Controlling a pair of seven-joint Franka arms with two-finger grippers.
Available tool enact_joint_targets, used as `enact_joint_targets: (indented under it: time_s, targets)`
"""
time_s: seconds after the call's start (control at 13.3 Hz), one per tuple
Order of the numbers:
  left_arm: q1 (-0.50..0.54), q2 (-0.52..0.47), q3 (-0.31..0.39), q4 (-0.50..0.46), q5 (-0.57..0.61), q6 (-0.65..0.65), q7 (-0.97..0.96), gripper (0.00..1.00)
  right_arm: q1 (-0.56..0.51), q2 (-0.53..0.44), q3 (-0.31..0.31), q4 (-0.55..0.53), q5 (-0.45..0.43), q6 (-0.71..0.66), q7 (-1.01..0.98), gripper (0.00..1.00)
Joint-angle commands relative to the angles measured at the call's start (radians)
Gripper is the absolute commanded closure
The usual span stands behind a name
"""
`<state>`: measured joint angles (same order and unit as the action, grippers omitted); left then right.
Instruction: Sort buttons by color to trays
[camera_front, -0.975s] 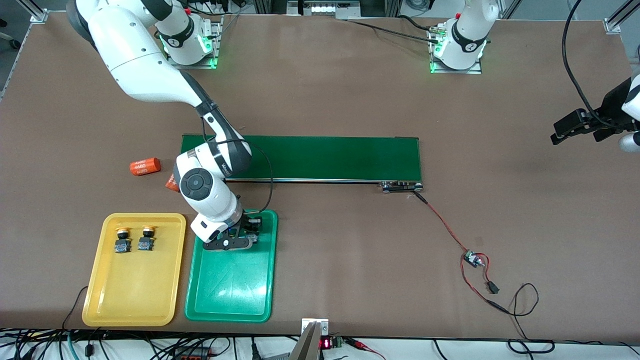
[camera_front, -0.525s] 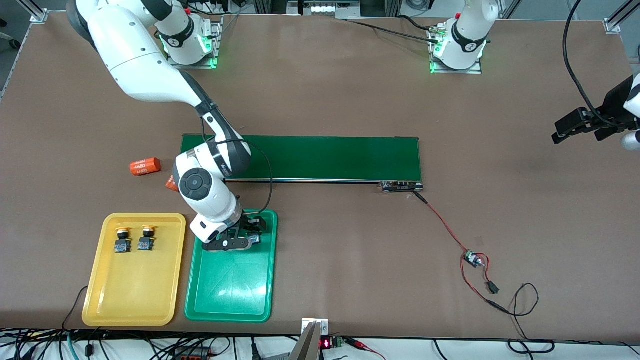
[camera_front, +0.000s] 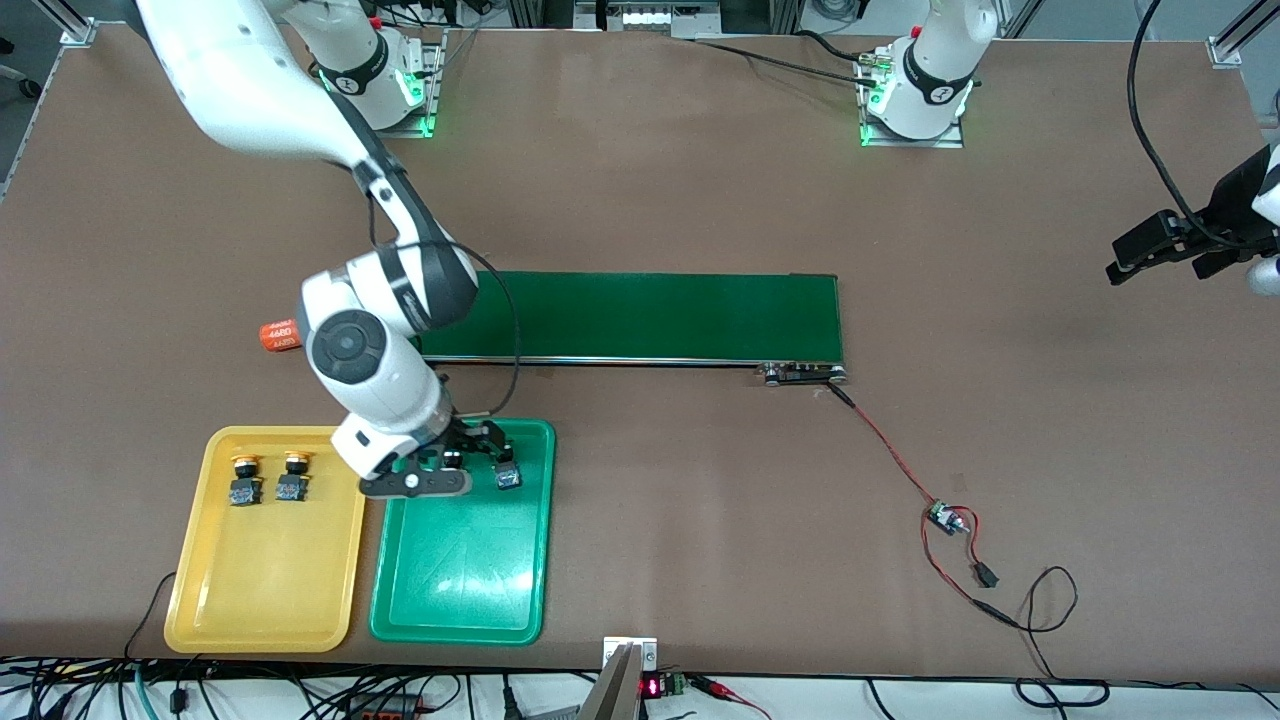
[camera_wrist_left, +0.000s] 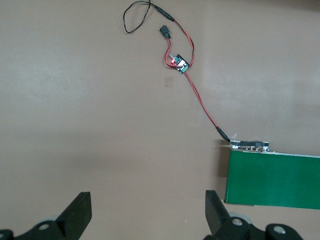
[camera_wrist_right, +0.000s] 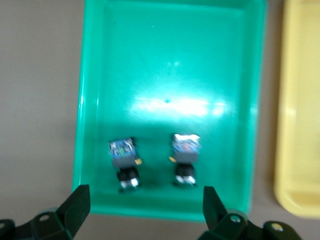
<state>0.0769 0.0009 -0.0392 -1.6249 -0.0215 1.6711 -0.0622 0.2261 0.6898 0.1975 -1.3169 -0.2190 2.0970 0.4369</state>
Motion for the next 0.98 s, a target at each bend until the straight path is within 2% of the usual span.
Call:
enact_joint_targets:
  time_s: [0.0,0.15,0.3,0.6,0.83,0.9]
  targets:
    - [0.0,-0.022,-0.002,-0.009,0.011,-0.001,0.015,0.0,-0.039,-0.122,-0.006,-0.027,0.03,-0.142,-0.01,0.0]
    - [0.0,-0.022,-0.002,-0.009,0.011,-0.001,0.015,0.0,-0.091,-0.197,-0.013,-0.027,0.114,-0.242,-0.024,0.0]
    - [0.0,-0.024,-0.004,-0.009,0.011,-0.004,0.015,0.0,-0.145,-0.271,-0.024,-0.027,0.119,-0.342,-0.107,0.0]
    - [0.0,-0.025,-0.004,-0.01,0.011,-0.004,0.015,0.0,-0.27,-0.386,-0.03,-0.041,0.121,-0.445,-0.202,0.0]
    - [0.0,-0.025,-0.004,-0.01,0.011,-0.004,0.015,0.0,-0.28,-0.479,-0.087,-0.099,0.128,-0.488,-0.24,0.0]
    - [0.0,-0.025,-0.004,-0.01,0.011,-0.004,0.015,0.0,-0.28,-0.513,-0.105,-0.123,0.165,-0.495,-0.254,0.0]
